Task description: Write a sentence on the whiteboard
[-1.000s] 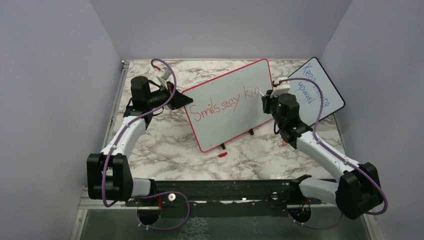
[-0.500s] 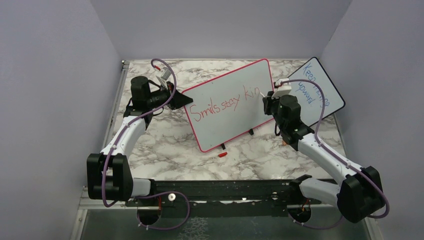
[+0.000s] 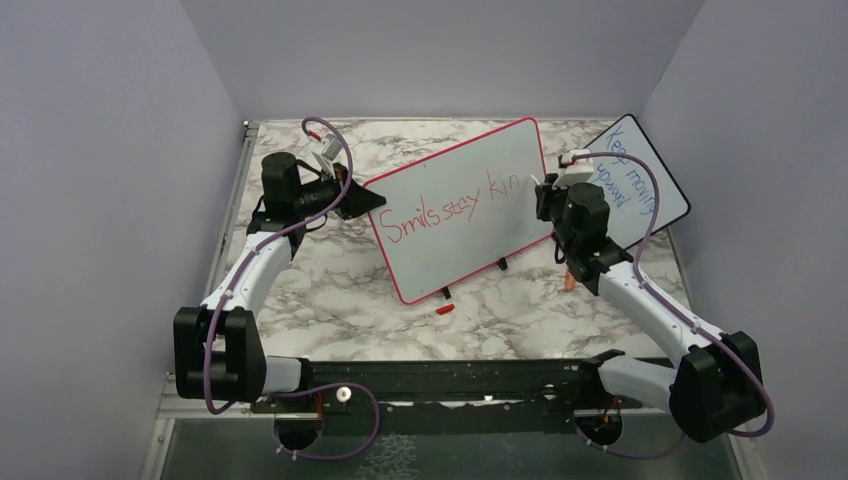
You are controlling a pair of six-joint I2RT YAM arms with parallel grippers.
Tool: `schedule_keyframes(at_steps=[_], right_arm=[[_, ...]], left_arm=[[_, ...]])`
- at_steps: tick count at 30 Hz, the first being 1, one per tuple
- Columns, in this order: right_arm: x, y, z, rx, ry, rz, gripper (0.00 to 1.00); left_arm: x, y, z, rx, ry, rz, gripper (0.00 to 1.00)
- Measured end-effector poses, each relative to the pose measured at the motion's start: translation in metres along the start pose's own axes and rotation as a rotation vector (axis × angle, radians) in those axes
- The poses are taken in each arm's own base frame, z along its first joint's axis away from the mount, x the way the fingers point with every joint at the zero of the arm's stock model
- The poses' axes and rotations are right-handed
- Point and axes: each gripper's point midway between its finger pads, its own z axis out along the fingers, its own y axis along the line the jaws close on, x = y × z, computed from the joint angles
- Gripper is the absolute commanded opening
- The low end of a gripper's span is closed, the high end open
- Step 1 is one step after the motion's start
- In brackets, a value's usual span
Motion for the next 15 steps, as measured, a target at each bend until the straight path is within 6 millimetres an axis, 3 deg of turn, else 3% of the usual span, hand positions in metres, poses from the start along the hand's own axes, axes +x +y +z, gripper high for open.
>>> schedule_keyframes(at_steps=[15], right_arm=[[0.006, 0.003, 0.012, -0.027, 0.020, 0.000, 0.01]], left_arm=[[0.000, 0.000, 0.000, 0.000, 0.000, 0.000, 0.00]])
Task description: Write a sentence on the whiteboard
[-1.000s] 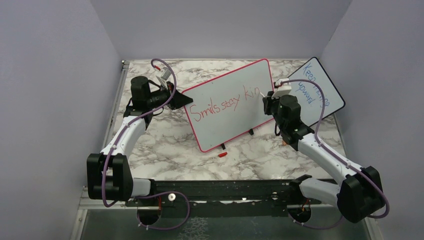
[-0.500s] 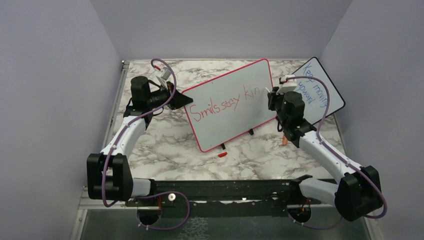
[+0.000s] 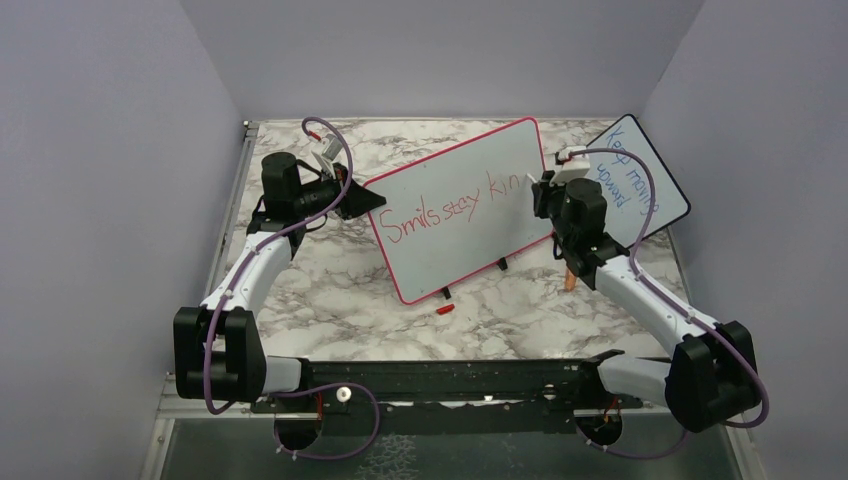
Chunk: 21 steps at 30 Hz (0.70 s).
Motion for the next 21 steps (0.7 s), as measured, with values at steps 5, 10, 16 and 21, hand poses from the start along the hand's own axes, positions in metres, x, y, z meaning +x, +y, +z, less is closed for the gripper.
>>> schedule_keyframes(at_steps=[5, 10, 16, 21], right_arm=[[-0.005, 0.005, 0.001, -0.029, -0.016, 0.003, 0.01], [-0.006, 0.009, 0.001, -0.052, -0.017, 0.004, 0.01], [-0.005, 0.012, 0.000, -0.071, -0.011, 0.009, 0.01], [-0.003, 0.014, -0.004, -0.088, 0.004, 0.013, 0.01]], left_arm=[[0.000, 0.000, 0.000, 0.000, 0.000, 0.000, 0.00], [0.000, 0.000, 0.000, 0.000, 0.000, 0.000, 0.00], [0.000, 0.000, 0.000, 0.000, 0.000, 0.000, 0.00], [0.000, 0.000, 0.000, 0.000, 0.001, 0.001, 0.00]])
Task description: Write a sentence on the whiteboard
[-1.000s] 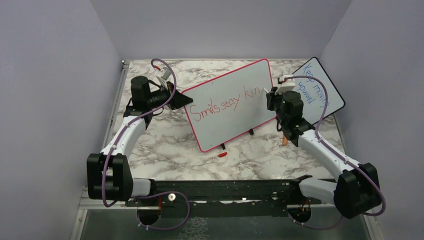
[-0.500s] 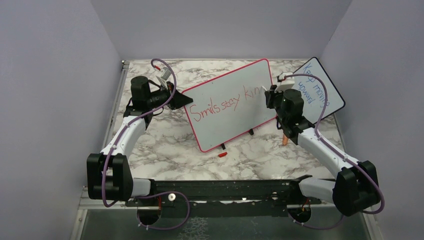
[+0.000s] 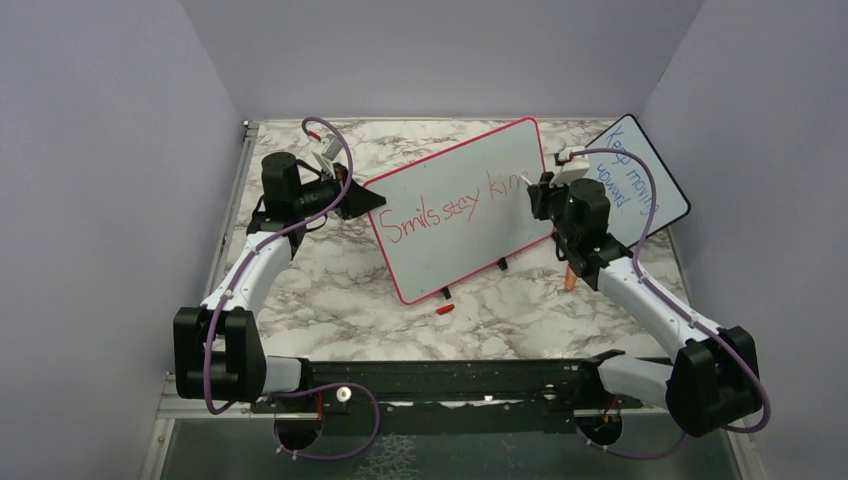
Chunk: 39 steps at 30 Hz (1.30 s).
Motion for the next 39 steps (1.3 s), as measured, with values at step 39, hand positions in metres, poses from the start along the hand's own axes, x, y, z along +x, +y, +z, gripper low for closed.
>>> schedule_keyframes(at_steps=[39], right_arm=[[0.004, -0.013, -0.003, 0.071, 0.009, -0.016, 0.01]], left_arm=[[0.000, 0.000, 0.000, 0.000, 0.000, 0.001, 0.00]])
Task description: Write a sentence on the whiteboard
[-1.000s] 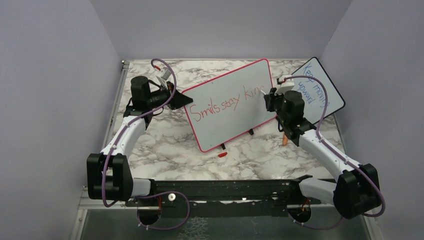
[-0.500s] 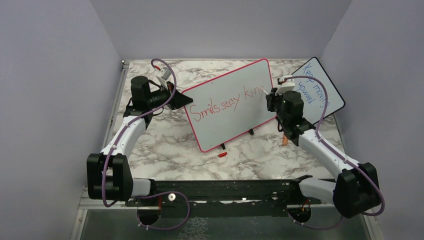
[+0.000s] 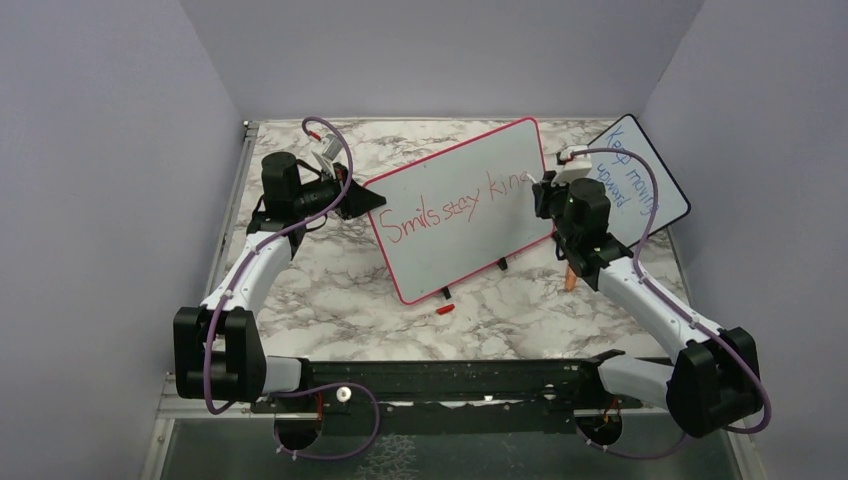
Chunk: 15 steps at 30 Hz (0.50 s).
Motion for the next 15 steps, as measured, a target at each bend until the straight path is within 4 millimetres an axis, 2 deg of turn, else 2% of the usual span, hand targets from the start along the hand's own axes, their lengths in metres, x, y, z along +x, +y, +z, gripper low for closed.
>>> schedule_keyframes(at_steps=[9, 15], right_arm=[[-0.045, 0.003, 0.002, -0.006, -0.103, 0.005, 0.01], [-0.055, 0.004, 0.007, -0.008, -0.123, 0.003, 0.01]], left_arm=[[0.000, 0.000, 0.000, 0.000, 0.000, 0.001, 0.00], [0.000, 0.000, 0.000, 0.000, 0.000, 0.002, 0.00]])
